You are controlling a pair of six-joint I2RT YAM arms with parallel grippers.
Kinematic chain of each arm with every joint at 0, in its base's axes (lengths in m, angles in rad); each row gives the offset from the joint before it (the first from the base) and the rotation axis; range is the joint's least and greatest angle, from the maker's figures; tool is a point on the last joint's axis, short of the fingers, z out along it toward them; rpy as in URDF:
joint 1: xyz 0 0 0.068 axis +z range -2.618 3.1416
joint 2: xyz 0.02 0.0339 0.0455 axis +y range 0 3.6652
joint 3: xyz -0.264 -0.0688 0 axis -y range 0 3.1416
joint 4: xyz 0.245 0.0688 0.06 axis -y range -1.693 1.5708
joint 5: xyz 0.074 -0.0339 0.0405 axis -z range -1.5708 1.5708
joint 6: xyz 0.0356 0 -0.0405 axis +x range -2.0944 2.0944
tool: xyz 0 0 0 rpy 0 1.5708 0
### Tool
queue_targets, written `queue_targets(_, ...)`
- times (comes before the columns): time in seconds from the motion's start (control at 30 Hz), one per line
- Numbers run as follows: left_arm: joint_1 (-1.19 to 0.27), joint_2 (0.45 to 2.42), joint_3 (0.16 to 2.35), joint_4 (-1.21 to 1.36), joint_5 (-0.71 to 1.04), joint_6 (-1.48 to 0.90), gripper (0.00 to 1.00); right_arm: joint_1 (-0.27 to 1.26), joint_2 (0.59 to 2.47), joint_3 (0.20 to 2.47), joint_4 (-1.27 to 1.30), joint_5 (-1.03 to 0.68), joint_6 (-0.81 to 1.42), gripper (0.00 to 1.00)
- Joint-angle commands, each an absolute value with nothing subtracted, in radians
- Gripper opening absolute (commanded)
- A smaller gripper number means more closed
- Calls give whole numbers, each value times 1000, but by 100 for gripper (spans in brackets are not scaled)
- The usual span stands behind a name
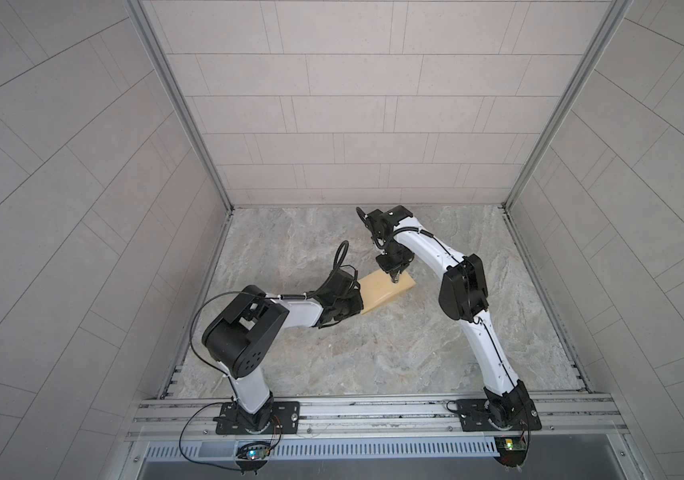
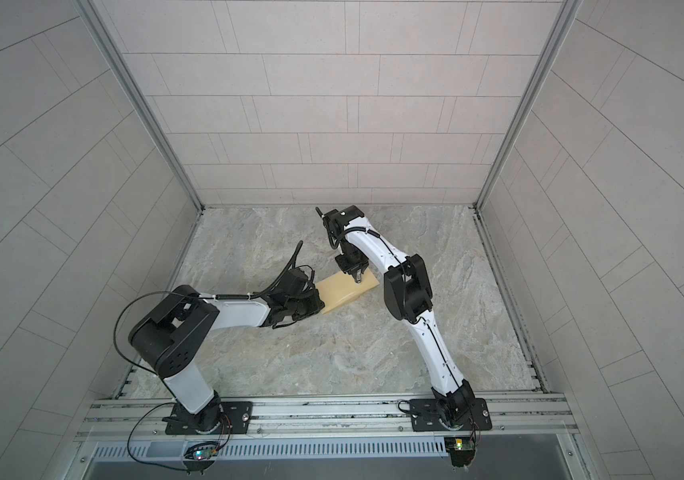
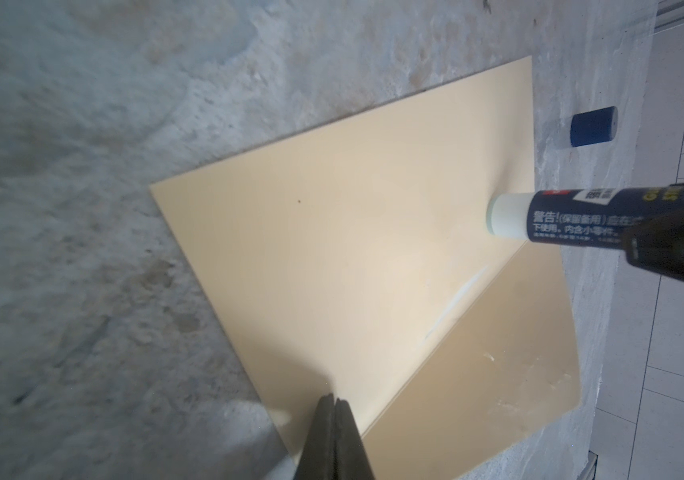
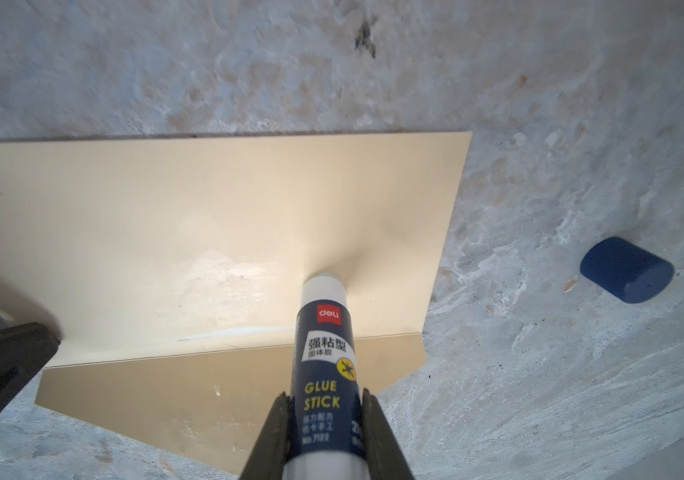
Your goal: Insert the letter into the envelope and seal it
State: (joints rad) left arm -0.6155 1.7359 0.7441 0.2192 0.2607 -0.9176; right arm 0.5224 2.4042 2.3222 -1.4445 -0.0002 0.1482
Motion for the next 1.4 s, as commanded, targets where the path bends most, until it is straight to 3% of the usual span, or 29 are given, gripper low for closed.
queue_targets(0.0, -615, 1734, 731, 110, 212, -896, 0, 518, 2302, 2327, -1409, -8, 161, 0)
queue_targets(0.43, -617, 1718, 745, 76, 200, -883, 0, 517, 2170, 2327, -1377, -94, 161, 0)
queue_targets(0.63, -617, 1617, 775, 46, 197, -857, 1, 516, 2079, 2285, -1335, -136, 168, 0)
queue_targets(0.93, -615, 1285, 808, 29, 186, -809, 37, 517, 1784, 1978, -1029, -224, 196, 0)
queue_targets(1.17, -616, 1069, 751, 226, 196, -878, 70, 516, 1427, 1481, -438, -298, 283, 0)
queue_targets(1.37, -616, 996, 763, 353, 239, -1012, 83, 523, 1192, 1162, -11, -249, 355, 0)
